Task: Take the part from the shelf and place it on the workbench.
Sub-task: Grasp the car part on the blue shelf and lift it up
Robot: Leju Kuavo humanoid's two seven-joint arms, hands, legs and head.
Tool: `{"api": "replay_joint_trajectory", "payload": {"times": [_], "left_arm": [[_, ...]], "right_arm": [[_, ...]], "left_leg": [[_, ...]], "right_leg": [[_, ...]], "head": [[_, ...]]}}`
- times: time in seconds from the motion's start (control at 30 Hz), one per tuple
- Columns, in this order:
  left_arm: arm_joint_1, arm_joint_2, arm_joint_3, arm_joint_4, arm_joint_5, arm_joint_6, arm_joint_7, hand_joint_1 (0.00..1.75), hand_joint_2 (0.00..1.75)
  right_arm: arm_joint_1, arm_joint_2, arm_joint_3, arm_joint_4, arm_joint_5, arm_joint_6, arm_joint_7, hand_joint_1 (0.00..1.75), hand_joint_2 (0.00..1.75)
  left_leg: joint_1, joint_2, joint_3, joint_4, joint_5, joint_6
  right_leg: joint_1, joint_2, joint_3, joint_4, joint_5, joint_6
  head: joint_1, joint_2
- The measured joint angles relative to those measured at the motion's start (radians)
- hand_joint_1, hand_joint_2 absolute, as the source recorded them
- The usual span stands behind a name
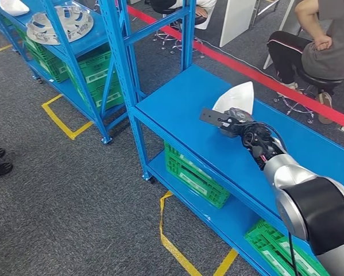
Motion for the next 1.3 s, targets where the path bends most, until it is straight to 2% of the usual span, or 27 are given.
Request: {"api": "replay_joint_trajectory", "payload": {"times": [0.1,0.2,0.37,0.8,1.3], "left_arm": [[-0.001,0.000,-0.001,0.000,0.006,0.003,0.011,0.00,0.00],[-0.008,0.002,-0.001,0.000,0.024,0.022,0.057,0.00,0.00],[-0.030,0.006,-0.001,0.000,0.032,0.030,0.087,0.00,0.00],[-0.034,0.008,-0.001,0.000,0.036,0.048,0.065,0.00,0.00],[-0.033,0.011,-0.001,0.000,0.049,0.039,0.033,0.00,0.00]], "right_arm": [[0.000,0.000,-0.002,0.000,0.006,0.005,-0.008,1.75,1.75],[-0.005,0.006,0.000,0.000,0.027,0.010,-0.029,1.75,1.75],[-0.028,0.029,0.003,-0.002,0.035,-0.018,-0.060,1.75,1.75],[-0.064,0.066,0.004,-0.026,0.027,-0.050,-0.135,1.75,1.75],[-0.087,0.088,-0.005,-0.097,-0.074,-0.038,-0.209,1.75,1.75]], "left_leg": [[0.000,0.000,0.000,0.000,0.000,0.000],[0.000,0.000,0.000,0.000,0.000,0.000],[0.000,0.000,0.000,0.000,0.000,0.000],[0.000,0.000,-0.001,0.000,0.000,0.000],[0.000,0.000,-0.001,0.000,0.000,0.000]], "right_leg": [[0.000,0.000,0.000,0.000,0.000,0.000],[0.000,0.000,0.001,0.000,0.000,0.000],[0.000,0.000,0.001,0.000,0.000,0.000],[0.000,0.000,0.000,0.000,0.000,0.000],[0.000,0.000,0.000,0.000,0.000,0.000]], "head": [[0.000,0.000],[0.001,0.000],[0.000,0.000],[0.000,0.000],[0.000,0.000]]}}
